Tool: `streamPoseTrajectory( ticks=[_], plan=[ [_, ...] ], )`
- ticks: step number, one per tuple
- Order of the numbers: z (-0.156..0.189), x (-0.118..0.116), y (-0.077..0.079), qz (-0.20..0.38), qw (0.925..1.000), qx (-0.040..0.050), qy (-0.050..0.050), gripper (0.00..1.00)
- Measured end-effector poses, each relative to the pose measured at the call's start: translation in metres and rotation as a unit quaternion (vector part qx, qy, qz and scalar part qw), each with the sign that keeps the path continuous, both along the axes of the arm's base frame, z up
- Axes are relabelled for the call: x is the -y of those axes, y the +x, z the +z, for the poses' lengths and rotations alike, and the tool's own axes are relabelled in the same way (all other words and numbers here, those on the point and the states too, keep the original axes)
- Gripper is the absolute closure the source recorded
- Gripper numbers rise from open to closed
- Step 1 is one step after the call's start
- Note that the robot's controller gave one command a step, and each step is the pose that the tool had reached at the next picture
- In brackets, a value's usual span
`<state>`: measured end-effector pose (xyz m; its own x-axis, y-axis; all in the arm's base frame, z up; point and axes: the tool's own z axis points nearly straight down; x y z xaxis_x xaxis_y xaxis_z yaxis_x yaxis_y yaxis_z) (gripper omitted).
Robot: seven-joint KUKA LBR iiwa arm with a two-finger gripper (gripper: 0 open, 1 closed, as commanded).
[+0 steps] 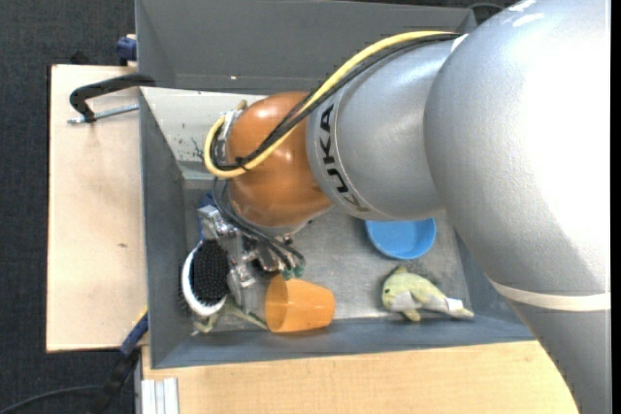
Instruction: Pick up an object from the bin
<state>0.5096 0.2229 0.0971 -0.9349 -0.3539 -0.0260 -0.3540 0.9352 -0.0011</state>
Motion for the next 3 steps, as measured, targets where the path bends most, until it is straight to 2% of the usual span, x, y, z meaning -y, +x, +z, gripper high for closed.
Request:
streamPoseTrajectory(
  ticks=[1,2,3],
  plan=[
    [-0.014,-0.007,0.014,0.107,0.9942,0.0032,-0.006,0.0],
    [-0.012,-0.007,0.017,0.108,0.9942,0.0092,-0.004,1.0],
    [0.094,0.015,0.058,0.301,0.9536,-0.0033,-0.007,1.0]
  ],
)
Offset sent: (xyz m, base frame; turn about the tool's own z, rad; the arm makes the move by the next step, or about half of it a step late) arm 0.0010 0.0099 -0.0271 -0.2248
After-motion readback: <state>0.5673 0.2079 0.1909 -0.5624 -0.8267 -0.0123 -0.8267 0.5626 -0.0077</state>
